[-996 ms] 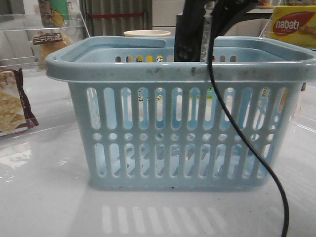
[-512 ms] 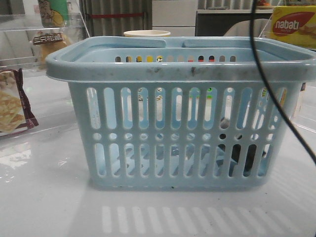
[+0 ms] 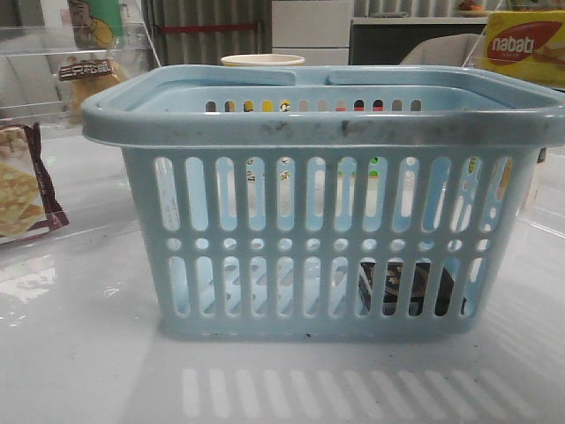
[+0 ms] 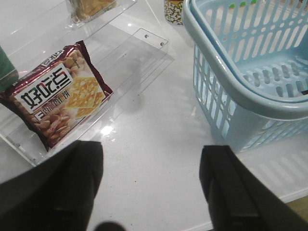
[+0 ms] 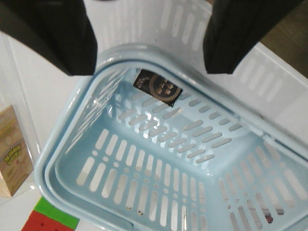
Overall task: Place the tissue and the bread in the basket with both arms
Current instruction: 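Reach the left gripper toward the wrapped bread on the acrylic shelf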
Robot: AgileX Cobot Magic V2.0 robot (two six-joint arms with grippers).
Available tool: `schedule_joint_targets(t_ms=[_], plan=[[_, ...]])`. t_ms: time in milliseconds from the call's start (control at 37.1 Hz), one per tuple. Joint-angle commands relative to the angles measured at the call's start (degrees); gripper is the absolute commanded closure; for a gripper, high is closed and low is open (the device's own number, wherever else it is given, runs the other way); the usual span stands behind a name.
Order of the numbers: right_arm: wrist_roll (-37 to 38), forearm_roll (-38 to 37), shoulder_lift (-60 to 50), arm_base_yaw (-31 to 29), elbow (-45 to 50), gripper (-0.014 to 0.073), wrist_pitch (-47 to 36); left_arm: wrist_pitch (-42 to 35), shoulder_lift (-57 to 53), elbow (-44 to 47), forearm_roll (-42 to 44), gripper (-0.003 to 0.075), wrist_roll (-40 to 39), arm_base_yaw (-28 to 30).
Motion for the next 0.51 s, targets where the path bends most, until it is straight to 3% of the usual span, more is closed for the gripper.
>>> schedule_joint_targets(t_ms=[0, 215, 485], plan=[[-0.62, -0.73, -5.54, -0.05, 2.52, 0.0022, -4.53, -4.71, 0.32, -1.71, -0.28, 0.0232, 0.15, -0.48], [-0.62, -0.73, -14.23, -0.05, 8.39, 0.0022, -4.59, -5.33, 0.32, -1.71, -0.28, 0.0232, 0.15, -0.48], [-0.62, -0.73, -15.89, -0.05, 8.78, 0.0022, -4.31, -8.93, 1.75, -1.81, -1.05, 0.0226, 0.15, -0.48]])
